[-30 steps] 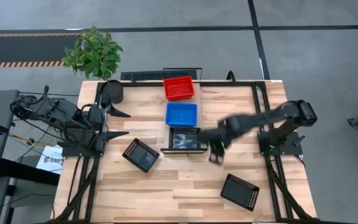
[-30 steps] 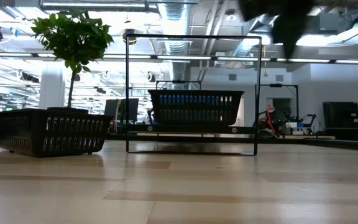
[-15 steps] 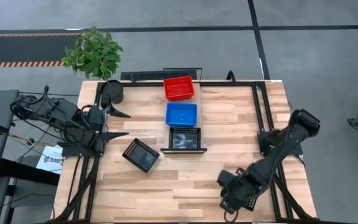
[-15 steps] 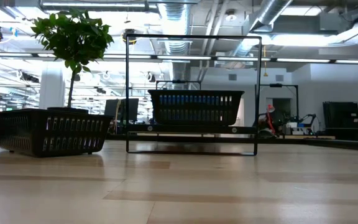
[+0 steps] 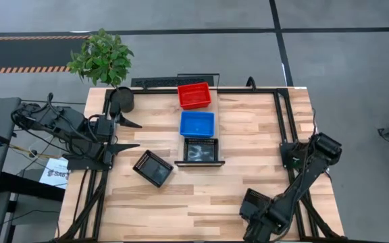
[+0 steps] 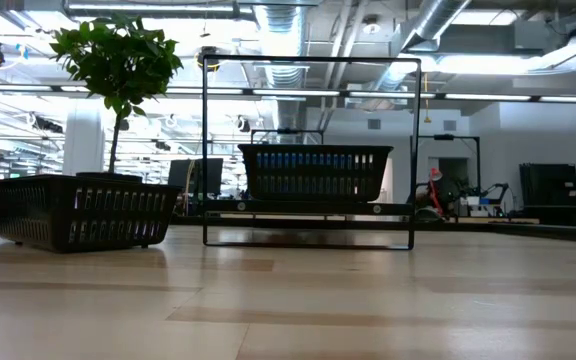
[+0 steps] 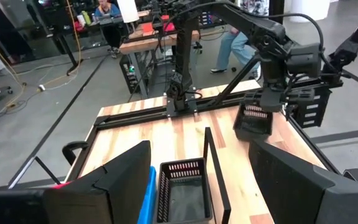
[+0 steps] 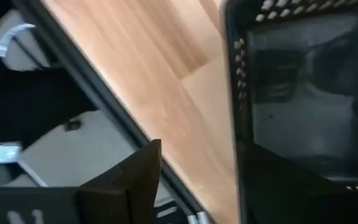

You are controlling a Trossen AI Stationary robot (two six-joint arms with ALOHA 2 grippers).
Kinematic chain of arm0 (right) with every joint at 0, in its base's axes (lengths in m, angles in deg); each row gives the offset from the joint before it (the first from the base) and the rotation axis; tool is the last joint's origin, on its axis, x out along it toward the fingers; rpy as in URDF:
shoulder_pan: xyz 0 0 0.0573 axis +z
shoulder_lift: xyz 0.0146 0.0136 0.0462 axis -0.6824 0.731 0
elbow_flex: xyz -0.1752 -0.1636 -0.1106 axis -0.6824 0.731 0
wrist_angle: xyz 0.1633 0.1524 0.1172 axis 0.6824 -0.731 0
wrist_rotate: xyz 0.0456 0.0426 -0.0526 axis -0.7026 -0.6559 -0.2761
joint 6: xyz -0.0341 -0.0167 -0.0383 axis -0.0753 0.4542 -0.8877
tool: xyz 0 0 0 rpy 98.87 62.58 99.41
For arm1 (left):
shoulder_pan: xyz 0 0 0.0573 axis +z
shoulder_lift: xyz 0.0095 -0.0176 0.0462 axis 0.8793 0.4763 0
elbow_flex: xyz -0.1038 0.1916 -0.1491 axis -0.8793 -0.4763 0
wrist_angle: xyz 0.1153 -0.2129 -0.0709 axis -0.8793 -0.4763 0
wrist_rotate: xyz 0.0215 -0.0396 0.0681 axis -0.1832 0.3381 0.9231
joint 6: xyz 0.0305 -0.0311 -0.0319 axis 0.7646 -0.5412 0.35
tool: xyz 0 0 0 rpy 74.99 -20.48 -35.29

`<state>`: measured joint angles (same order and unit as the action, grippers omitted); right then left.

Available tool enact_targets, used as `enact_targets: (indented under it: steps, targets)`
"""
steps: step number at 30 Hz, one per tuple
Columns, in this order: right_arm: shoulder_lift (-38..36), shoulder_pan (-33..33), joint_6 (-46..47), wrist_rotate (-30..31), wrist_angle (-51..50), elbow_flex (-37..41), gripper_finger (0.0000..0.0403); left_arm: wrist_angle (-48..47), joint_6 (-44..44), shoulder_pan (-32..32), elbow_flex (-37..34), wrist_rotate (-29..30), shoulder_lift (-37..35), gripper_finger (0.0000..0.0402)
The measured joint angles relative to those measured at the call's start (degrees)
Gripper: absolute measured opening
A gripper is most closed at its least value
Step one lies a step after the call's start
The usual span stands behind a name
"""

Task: Stack baskets on shelf by color
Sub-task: Stack the bottom black bin on the black bin on the shelf

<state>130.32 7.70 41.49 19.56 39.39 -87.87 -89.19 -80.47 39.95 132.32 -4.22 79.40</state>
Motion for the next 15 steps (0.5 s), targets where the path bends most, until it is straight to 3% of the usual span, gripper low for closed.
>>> enact_targets:
  steps: [9, 15]
  targets:
    - [2.4, 0.1, 0.0, 0.0, -2.7, 0.0, 0.0233, 0.0, 0.2, 0.0, 0.0, 0.0, 0.0, 0.026]
    - [0.0, 0.2, 1.0, -1.6, -3.3, -0.2, 0.0232, 0.0, 1.1, 0.0, 0.0, 0.0, 0.0, 0.026]
